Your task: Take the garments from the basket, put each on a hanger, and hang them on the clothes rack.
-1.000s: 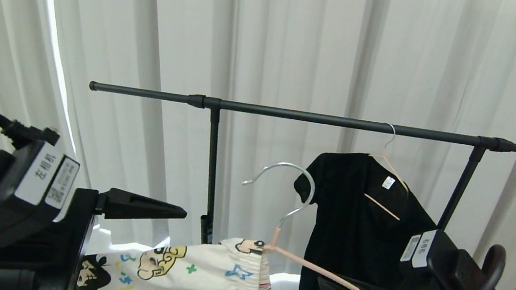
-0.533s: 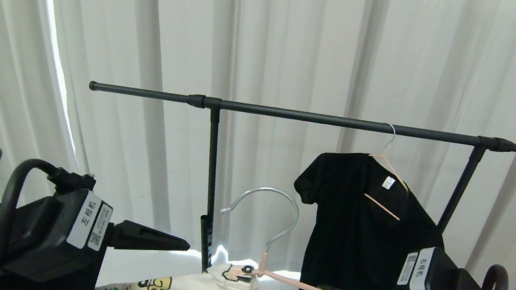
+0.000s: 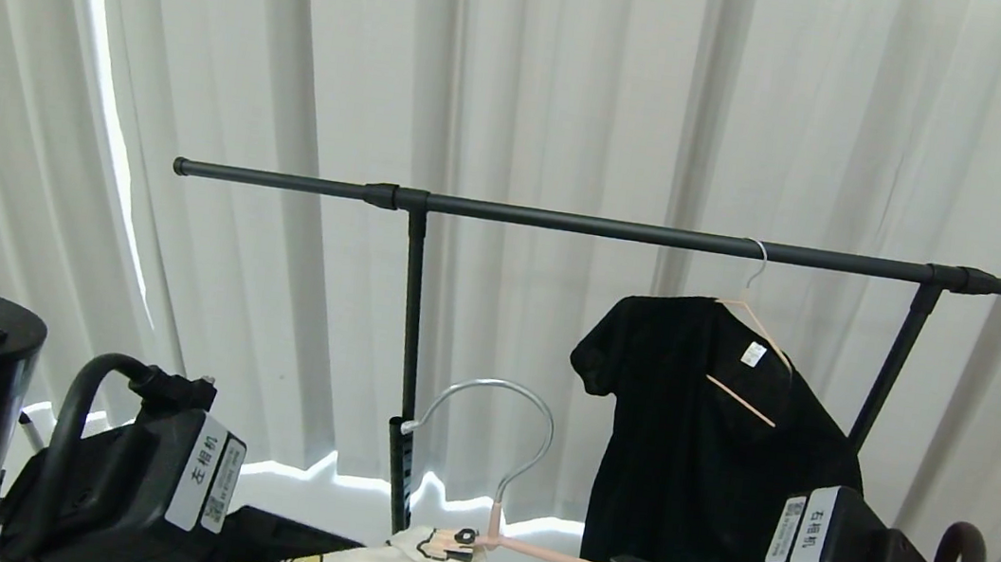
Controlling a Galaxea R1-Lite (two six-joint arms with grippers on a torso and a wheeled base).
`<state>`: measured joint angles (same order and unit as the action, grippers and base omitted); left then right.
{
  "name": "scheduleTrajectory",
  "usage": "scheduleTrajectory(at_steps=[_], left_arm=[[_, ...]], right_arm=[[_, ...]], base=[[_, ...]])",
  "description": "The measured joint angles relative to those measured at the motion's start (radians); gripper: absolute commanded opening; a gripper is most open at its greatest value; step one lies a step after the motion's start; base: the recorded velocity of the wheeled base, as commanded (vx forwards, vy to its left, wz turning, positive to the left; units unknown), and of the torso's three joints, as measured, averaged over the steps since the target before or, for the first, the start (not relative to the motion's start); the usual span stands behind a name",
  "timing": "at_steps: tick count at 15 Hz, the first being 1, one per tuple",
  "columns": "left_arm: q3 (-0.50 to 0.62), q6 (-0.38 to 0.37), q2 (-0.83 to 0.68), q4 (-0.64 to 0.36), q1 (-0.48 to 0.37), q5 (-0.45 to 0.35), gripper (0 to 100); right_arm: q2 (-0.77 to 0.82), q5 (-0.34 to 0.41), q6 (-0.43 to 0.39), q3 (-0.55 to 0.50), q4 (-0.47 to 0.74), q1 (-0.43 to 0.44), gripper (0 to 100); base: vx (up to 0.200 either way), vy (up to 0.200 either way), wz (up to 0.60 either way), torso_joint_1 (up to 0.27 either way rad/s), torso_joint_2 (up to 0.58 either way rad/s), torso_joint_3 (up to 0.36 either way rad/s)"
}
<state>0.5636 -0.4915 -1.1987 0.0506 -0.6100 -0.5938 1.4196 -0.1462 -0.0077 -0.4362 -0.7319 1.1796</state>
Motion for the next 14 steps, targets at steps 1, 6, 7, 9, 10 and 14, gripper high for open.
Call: scheduleTrajectory(at_steps=[1,6,7,9,10,14], left_arm=[[-0.005,-0.004,-0.004,0.001,0.000,0.000,0],[-0.022,-0.004,-0.012,-0.002,0.002,0.003,0],[-0.023,-0.003,-0.013,-0.003,0.003,0.004,0],[-0.031,-0.003,-0.014,0.000,0.006,0.040,0],[-0.038,-0.003,-0.014,-0.001,0.008,0.079,0],[-0.064,-0.002,-0.002,0.001,0.066,0.245,0]], right_arm=[[0.000,0.000,0.000,-0.001,-0.001,0.001,0],[-0.002,-0.008,-0.009,0.004,-0.015,0.001,100],[-0.003,-0.011,-0.017,0.003,-0.019,0.001,100],[-0.005,-0.016,-0.039,0.012,-0.015,-0.003,100],[-0.005,-0.029,-0.052,0.021,-0.014,-0.010,100],[-0.014,-0.082,-0.057,0.069,-0.012,-0.039,100]], base=[[0.000,0.000,0.00,0.000,0.00,0.000],[0.000,0.000,0.00,0.000,0.00,0.000],[0.000,0.000,0.00,0.000,0.00,0.000],[0.000,0.000,0.00,0.000,0.00,0.000],[0.000,0.000,0.00,0.000,0.00,0.000],[0.000,0.000,0.00,0.000,0.00,0.000]])
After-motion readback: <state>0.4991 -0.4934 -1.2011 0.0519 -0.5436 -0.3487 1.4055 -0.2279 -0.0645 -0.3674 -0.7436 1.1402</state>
